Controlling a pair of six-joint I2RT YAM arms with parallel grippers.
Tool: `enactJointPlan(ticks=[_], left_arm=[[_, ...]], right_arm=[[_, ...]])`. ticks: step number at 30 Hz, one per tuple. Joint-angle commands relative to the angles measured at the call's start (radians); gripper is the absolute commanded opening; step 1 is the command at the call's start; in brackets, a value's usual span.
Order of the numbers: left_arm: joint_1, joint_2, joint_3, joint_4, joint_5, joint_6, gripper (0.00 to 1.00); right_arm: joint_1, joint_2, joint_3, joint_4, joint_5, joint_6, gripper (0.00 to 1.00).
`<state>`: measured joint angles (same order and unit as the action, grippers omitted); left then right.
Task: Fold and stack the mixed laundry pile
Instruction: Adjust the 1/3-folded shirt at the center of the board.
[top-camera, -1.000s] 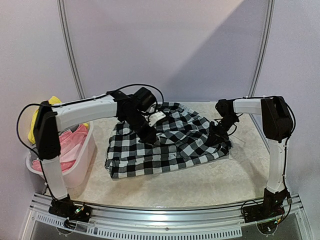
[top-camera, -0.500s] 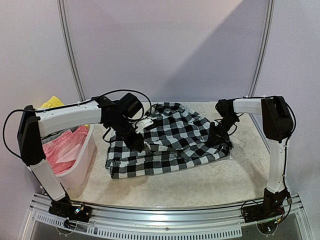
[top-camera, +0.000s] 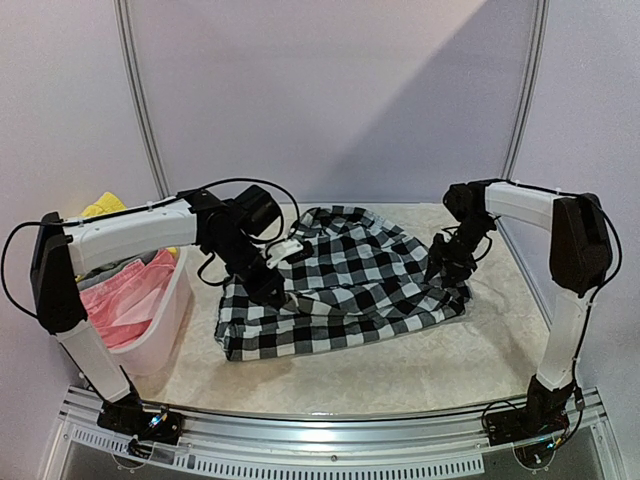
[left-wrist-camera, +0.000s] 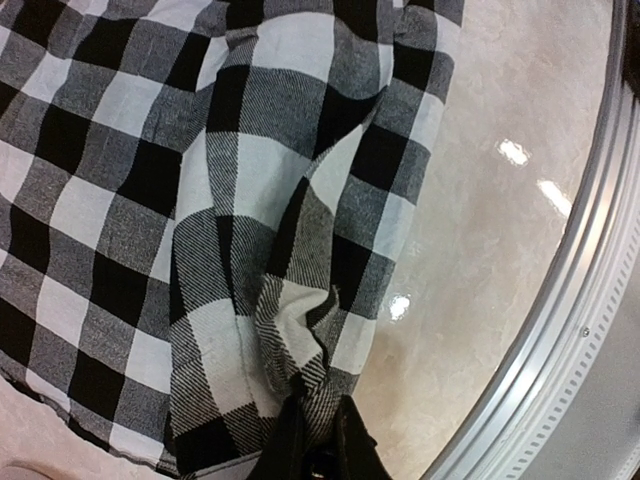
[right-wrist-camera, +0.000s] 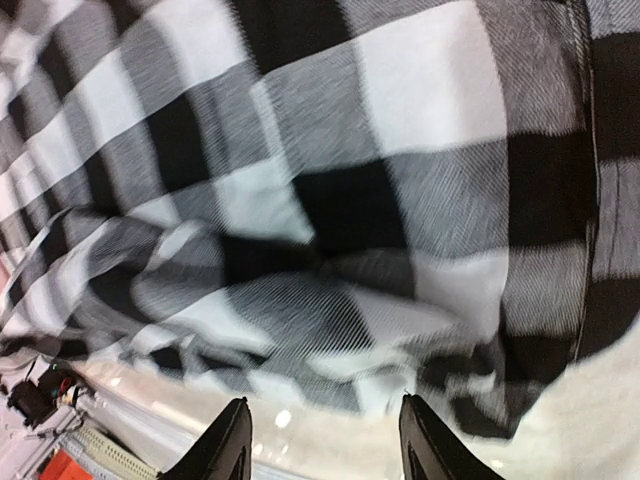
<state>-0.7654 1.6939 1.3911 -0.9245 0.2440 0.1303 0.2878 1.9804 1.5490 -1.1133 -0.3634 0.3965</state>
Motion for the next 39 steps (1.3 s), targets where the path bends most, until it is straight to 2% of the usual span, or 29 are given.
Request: enactJointPlan(ticks=[1, 12, 19, 27, 28, 29, 30, 34, 36, 39], left_arm=[[0.008, -0.043, -0.013, -0.03, 0.007, 0.004, 0.0], [0.008, -0.046, -0.105, -0.061, -0.069, 0.037, 0.02], [0.005, -0.025, -0.158, -0.007, -0.199, 0.007, 0.13], [0.0, -0.058, -0.171, -0.054, -0.318, -0.117, 0.43], [0.002, -0.079, -0.169, -0.053, -0.322, -0.145, 0.67], [0.005, -0.104, -0.166, -0.046, -0.329, -0.172, 0.95], [0.012, -0.137, -0.163, -0.039, -0.333, -0.203, 0.99], [0.064, -0.21, -0.198, 0.067, -0.326, -0.371, 1.0], [0.107, -0.22, -0.267, 0.179, -0.193, -0.441, 0.99], [0.116, -0.195, -0.312, 0.261, -0.111, -0.49, 1.0]], right_arm=[[0.001, -0.086, -0.029, -0.032, -0.053, -0.01, 0.51], [0.001, -0.107, -0.03, 0.041, -0.115, 0.052, 0.51], [0.002, -0.105, -0.029, 0.067, -0.161, 0.064, 0.51], [0.035, -0.088, 0.014, 0.08, -0.203, 0.055, 0.51], [0.046, -0.083, 0.026, 0.08, -0.205, 0.05, 0.51], [0.056, -0.079, 0.036, 0.078, -0.206, 0.042, 0.51], [0.068, -0.071, 0.043, 0.08, -0.207, 0.036, 0.51], [0.109, -0.049, 0.048, 0.109, -0.22, 0.043, 0.49], [0.128, -0.034, 0.049, 0.125, -0.23, 0.044, 0.48], [0.153, -0.003, 0.063, 0.133, -0.233, 0.034, 0.45]])
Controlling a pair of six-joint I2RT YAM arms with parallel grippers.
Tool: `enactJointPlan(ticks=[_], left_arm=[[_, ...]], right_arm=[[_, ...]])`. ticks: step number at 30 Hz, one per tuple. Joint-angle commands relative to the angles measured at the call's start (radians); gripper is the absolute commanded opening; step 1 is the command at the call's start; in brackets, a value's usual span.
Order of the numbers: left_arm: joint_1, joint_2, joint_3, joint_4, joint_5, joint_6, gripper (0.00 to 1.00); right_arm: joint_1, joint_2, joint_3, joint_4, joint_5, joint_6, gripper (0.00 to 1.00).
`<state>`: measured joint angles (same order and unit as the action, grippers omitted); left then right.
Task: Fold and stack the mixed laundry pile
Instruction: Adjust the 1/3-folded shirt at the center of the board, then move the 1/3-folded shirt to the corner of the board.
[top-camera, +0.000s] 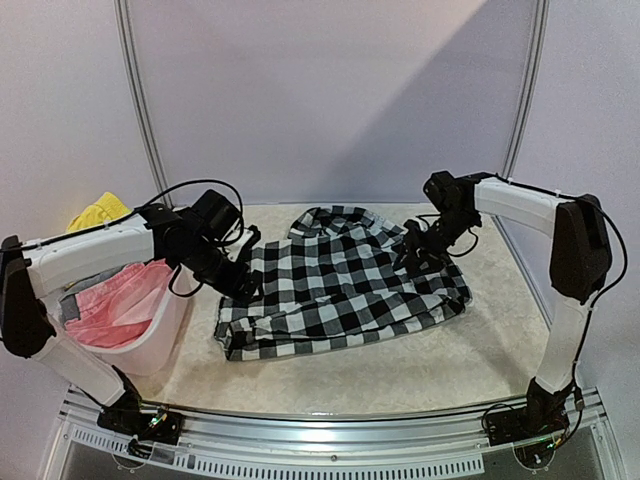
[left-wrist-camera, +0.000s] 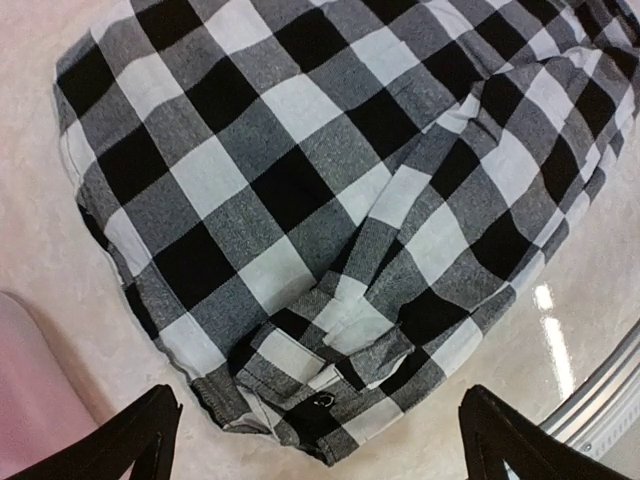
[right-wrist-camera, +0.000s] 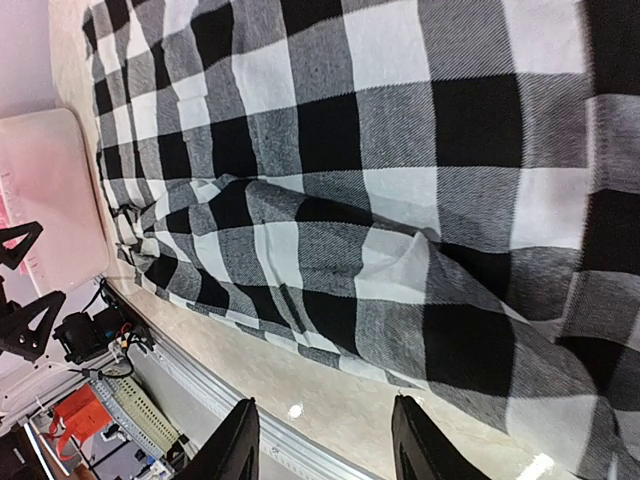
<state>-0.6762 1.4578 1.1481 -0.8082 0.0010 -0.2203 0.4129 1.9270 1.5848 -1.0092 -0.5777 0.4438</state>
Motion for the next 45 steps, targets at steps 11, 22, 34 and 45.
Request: enactJointPlan(ticks=[11, 22, 34, 45], left_arm=[[-0.045, 0.234, 0.01, 0.085, 0.172, -0.108, 0.84], [-0.118, 0.398, 0.062, 0.115, 0.138, -0.089, 0.72], [-0.184, 0.44, -0.003, 0.135, 0.1, -0.047, 0.69], [-0.265, 0.377, -0.119, 0.121, 0.105, -0.059, 0.68]], right_arm=[[0.046, 0.12, -0.025, 0.098, -0.002, -0.024, 0.33], [0.044, 0.136, -0.186, 0.189, 0.044, -0.019, 0.27], [0.044, 0.107, -0.399, 0.233, 0.132, 0.007, 0.26], [0.088, -0.051, -0.647, 0.195, 0.185, 0.109, 0.26]])
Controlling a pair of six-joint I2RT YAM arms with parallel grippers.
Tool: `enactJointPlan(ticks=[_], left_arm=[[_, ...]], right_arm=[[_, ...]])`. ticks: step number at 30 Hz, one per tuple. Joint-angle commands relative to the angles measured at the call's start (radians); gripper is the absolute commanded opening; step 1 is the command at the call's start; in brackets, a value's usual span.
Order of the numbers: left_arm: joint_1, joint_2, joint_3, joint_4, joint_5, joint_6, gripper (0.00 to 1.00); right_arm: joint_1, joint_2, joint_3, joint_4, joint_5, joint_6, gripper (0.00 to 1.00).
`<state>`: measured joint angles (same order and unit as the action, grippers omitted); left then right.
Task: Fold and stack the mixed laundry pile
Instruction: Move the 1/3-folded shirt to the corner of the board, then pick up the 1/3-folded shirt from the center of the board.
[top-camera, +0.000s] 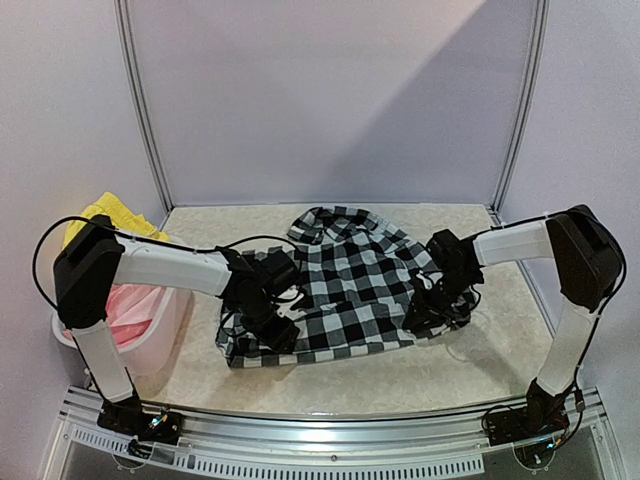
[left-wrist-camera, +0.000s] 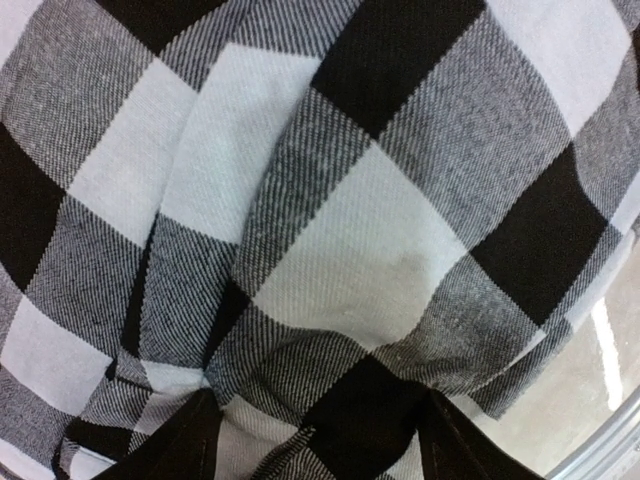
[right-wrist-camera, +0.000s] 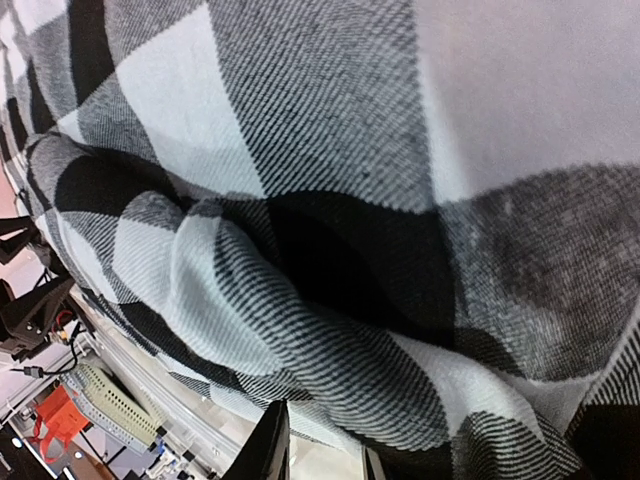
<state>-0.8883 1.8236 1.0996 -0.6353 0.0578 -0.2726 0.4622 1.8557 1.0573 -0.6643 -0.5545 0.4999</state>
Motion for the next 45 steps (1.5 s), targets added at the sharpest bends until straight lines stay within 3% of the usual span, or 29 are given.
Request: enactJointPlan(ticks=[1, 7, 12, 16, 20, 22, 27, 35, 45], left_arm=[[-0.067, 0.0, -0.082, -0.053, 0.053, -0.013, 0.68], [-0.127, -0.124, -0.157, -0.097, 0.049, -0.064, 0.68], [-0.13, -0.227, -0.128, -0.198, -0.025, -0.05, 0.73], [-0.129, -0.275, -0.004, -0.285, -0.263, -0.033, 0.99], [-0.111, -0.316, 0.105, -0.298, -0.498, -0.037, 1.0], [-0.074, -0.32, 0.142, -0.274, -0.497, -0.019, 1.0], [0.071, -0.301, 0.197, -0.193, -0.336, -0.001, 1.0], [0.261, -0.122, 0.31, -0.199, -0.194, 0.026, 0.85], [0.405, 0.192, 0.54, -0.249, -0.105, 0.041, 0.59]], right_arm=[[0.05, 0.011, -0.138, -0.159, 0.166, 0.058, 0.26], [0.09, -0.125, -0.255, -0.212, 0.178, 0.131, 0.26], [0.095, -0.25, -0.204, -0.308, 0.193, 0.154, 0.27], [0.096, -0.292, -0.048, -0.366, 0.19, 0.11, 0.32], [0.093, -0.272, 0.147, -0.383, 0.244, 0.036, 0.45], [0.079, -0.242, 0.246, -0.379, 0.275, 0.001, 0.49], [0.0, -0.144, 0.406, -0.359, 0.337, -0.07, 0.54], [-0.111, 0.041, 0.635, -0.256, 0.404, -0.149, 0.57], [-0.132, 0.269, 0.866, -0.267, 0.392, -0.203, 0.57]])
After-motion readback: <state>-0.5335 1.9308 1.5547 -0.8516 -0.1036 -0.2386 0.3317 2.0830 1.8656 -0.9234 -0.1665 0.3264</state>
